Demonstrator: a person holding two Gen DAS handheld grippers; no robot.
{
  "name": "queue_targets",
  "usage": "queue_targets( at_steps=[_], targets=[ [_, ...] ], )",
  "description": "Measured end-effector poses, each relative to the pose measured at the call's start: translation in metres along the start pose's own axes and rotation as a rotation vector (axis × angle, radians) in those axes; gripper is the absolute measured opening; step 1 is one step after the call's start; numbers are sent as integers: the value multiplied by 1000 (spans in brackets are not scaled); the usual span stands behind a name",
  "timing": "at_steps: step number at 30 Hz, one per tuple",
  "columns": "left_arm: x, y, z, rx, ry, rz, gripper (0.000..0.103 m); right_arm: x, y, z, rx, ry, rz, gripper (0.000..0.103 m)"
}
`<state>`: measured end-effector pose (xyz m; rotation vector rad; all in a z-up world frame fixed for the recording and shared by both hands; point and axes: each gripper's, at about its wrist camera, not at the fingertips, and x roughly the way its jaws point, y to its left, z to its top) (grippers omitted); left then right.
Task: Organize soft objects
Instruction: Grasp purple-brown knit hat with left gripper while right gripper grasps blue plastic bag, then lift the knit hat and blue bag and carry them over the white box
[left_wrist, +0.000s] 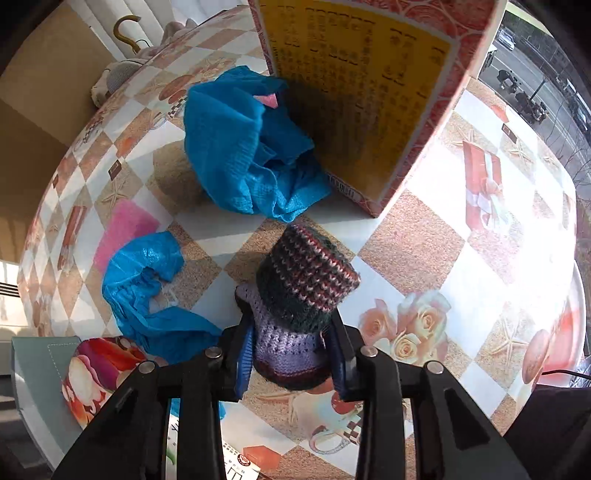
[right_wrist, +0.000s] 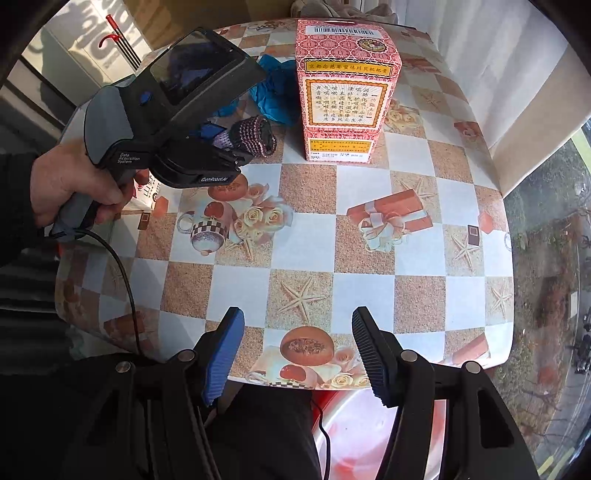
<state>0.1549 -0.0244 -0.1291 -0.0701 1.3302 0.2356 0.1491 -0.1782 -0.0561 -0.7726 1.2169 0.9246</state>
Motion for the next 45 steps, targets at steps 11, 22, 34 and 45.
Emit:
queue_targets(
  at_steps=[11, 22, 34, 45],
  targets=[
    [-31, -24, -152, -248, 111, -45, 36, 14, 41, 83, -101, -75, 162, 62],
    [-31, 3, -163, -415, 101, -73, 39, 95, 82, 175, -8, -25, 88, 62],
    [-22, 23, -147, -418, 100, -113, 42, 120, 80, 194, -22, 9, 118, 19],
    [-30, -38, -88, -113, 81, -194, 41, 64, 6, 50, 7, 89, 103, 19]
  ],
)
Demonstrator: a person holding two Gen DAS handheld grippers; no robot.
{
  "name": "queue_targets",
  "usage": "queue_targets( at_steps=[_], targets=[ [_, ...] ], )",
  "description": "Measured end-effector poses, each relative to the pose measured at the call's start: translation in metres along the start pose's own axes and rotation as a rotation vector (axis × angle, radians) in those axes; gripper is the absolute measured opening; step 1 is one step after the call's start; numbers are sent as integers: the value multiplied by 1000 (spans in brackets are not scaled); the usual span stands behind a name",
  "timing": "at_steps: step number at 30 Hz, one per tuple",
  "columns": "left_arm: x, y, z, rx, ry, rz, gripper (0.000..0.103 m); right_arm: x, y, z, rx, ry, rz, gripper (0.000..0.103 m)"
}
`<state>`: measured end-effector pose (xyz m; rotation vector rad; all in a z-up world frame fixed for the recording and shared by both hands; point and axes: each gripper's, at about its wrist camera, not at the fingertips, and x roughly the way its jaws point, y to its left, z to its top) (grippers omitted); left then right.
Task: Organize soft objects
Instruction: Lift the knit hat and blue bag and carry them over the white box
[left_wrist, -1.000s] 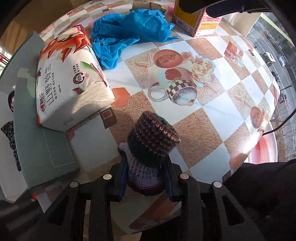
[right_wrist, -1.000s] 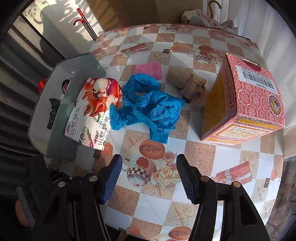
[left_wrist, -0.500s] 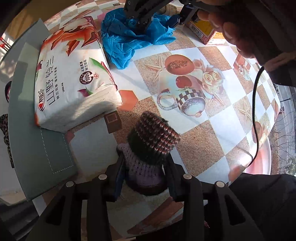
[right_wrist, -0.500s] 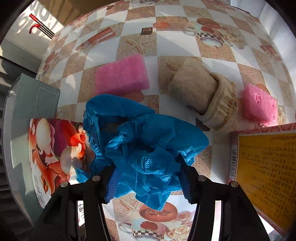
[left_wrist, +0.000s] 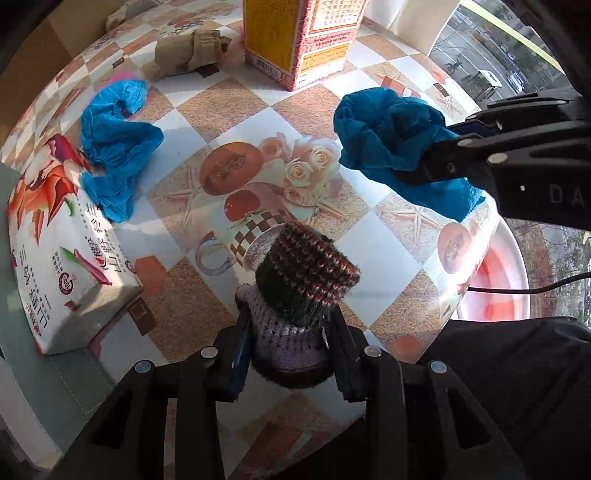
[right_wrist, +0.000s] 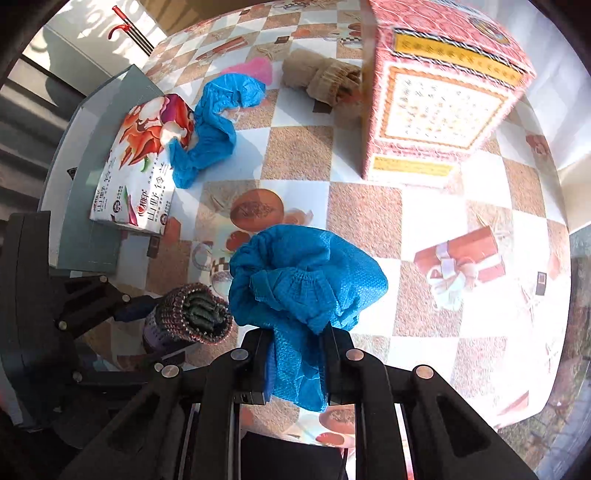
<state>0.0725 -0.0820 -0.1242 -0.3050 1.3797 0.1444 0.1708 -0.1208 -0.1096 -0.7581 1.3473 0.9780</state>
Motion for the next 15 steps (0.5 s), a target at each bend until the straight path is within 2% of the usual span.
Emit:
queue_targets(
  at_steps=[3, 6, 11, 15],
  targets=[
    [-8, -20, 27, 71, -30, -17, 37, -5, -43, -23, 117, 11, -58, 19],
    [-29, -18, 61, 6, -85, -42, 36, -27, -82, -26, 228, -52, -104, 19],
    [-98, -5, 102, -76, -254, -53, 35, -88, -133, 1, 371, -241, -156, 19],
    [-141, 13, 144, -143, -357, 5, 35, -131, -136, 45, 376, -381, -144, 19]
  ],
)
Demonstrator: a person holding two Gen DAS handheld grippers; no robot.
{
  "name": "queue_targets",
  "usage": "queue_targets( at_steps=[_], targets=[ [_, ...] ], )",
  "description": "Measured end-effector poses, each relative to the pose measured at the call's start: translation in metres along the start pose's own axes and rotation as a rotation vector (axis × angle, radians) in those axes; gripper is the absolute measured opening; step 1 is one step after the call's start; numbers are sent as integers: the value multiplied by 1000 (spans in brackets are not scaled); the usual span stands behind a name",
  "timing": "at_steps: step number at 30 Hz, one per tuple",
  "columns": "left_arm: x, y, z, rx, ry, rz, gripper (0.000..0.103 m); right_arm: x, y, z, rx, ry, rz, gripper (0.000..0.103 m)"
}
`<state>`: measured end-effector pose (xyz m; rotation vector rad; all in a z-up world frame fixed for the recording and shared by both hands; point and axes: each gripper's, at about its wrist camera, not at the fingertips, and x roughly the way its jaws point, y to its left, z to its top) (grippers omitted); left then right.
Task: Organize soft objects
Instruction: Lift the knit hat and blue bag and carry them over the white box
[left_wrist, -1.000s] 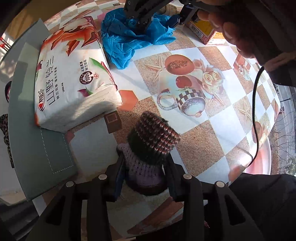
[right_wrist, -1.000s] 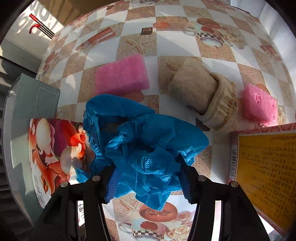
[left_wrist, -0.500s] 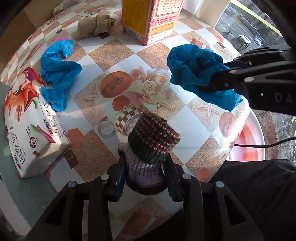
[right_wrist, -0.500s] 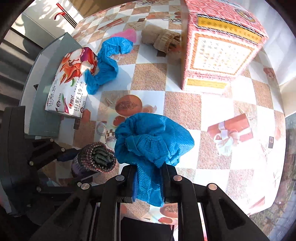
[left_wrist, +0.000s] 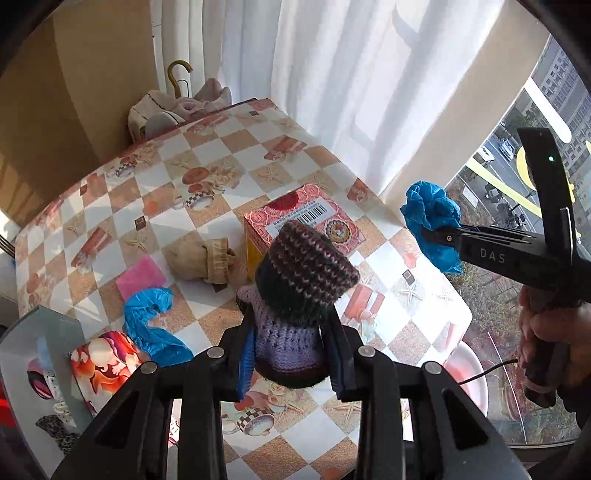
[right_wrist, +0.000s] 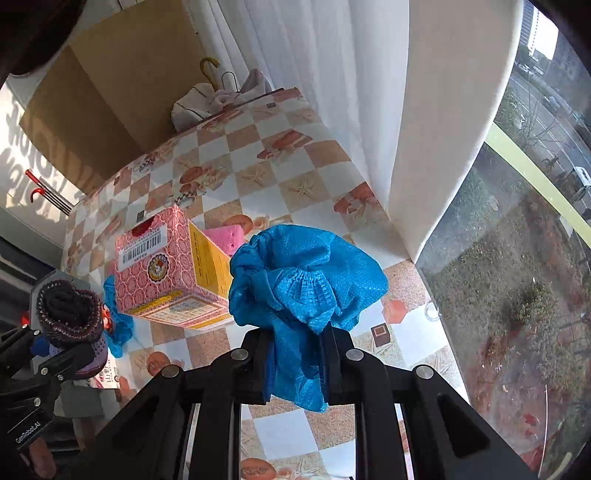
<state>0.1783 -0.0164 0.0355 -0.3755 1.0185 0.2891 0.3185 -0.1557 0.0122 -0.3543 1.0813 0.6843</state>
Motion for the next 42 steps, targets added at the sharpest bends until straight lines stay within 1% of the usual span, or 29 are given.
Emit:
queue_targets(
  at_steps=[3, 5, 6, 9, 12, 14, 18, 21, 26, 28, 33, 37, 42],
  targets=[
    [-9, 23, 28, -54, -20, 95, 35, -9, 36, 39, -56, -55, 59, 19],
    [-13, 41, 32, -98, -7, 156, 35, -14, 69, 55, -120, -71, 102, 19],
    [-12, 52, 33, -130, 6, 173, 35, -16, 87, 59, -155, -72, 118, 19],
    [-10, 81, 20, -204, 49, 227, 35, -17, 138, 56, -235, -52, 187, 19],
    [-9, 102, -5, -256, 110, 274, 35, -14, 179, 39, -314, -1, 243, 19],
    [-9, 115, -24, -301, 143, 295, 35, -8, 199, 23, -365, 42, 259, 19],
    [-15, 137, -64, -390, 181, 317, 35, 6, 223, -5, -420, 119, 286, 19],
    [-26, 154, -91, -466, 183, 332, 35, 12, 236, -22, -449, 168, 297, 19],
    [-41, 173, -124, -565, 186, 353, 35, 15, 264, -36, -507, 201, 311, 19],
    [-43, 176, -131, -579, 192, 363, 35, 14, 277, -43, -545, 208, 312, 19],
    [-52, 183, -139, -566, 180, 393, 35, 13, 308, -61, -636, 218, 314, 20],
    [-59, 193, -147, -574, 168, 406, 35, 12, 324, -69, -673, 220, 307, 20],
    [-63, 205, -159, -605, 165, 398, 35, 10, 336, -75, -700, 225, 285, 20]
  ],
)
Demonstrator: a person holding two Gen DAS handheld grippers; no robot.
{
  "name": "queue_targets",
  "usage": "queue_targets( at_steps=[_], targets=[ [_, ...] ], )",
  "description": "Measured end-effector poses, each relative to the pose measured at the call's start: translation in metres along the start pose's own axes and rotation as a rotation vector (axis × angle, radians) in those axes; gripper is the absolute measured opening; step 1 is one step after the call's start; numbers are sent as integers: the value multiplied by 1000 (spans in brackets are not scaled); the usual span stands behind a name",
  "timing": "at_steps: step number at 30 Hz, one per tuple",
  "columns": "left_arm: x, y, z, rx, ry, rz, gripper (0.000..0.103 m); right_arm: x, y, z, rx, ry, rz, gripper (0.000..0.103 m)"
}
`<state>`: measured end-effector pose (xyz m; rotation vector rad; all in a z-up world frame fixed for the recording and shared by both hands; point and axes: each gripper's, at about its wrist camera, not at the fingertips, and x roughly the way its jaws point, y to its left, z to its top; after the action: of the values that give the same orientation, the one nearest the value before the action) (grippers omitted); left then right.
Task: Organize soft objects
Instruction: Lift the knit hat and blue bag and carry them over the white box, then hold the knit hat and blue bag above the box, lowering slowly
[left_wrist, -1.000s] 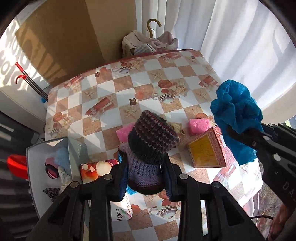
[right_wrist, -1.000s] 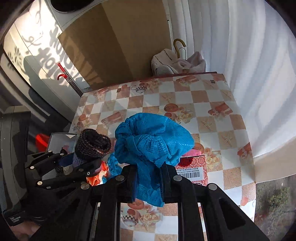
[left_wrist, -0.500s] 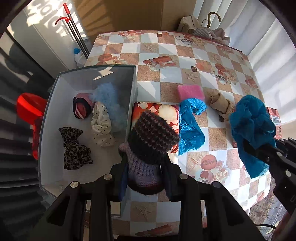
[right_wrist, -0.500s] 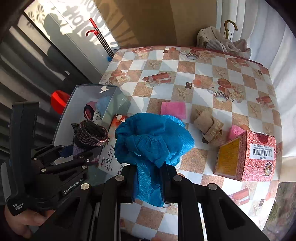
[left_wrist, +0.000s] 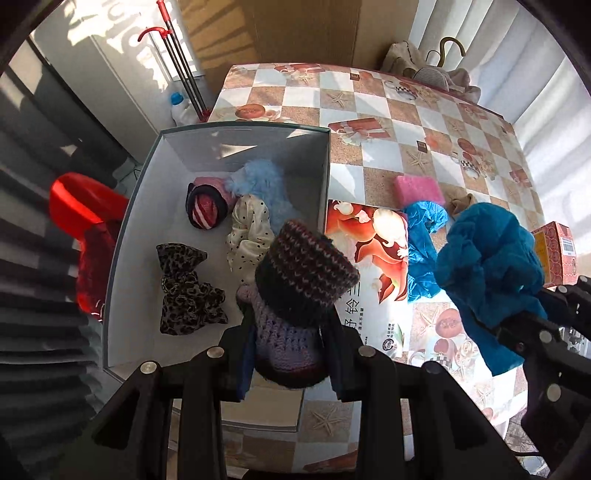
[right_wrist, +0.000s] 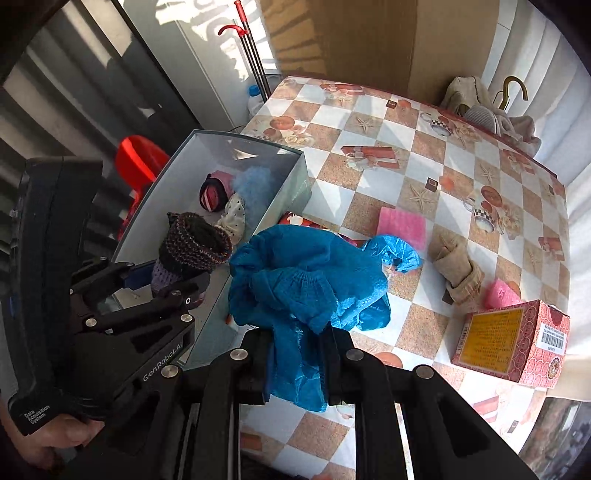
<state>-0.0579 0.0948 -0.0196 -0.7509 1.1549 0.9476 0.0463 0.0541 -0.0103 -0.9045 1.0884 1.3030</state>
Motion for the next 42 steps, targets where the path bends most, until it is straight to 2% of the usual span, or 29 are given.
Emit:
queue_targets(
  at_steps=[7, 11, 18, 27, 42],
  targets=[
    [7, 14, -6, -26, 21, -16, 35, 10, 22, 2, -73, 56, -21, 20],
    [10, 26, -10, -55, 35, -19, 35, 13, 25, 6, -50, 77, -3, 20],
    [10, 47, -16, -101, 42, -19, 35, 13, 33, 7, -50, 71, -1, 20],
    [7, 55, -25, -91, 40, 6, 35, 11, 60, 13, -183, 51, -6, 20],
    [2, 71, -34, -188, 30, 21, 35, 5, 80, 6, -316, 29, -7, 20]
  ],
)
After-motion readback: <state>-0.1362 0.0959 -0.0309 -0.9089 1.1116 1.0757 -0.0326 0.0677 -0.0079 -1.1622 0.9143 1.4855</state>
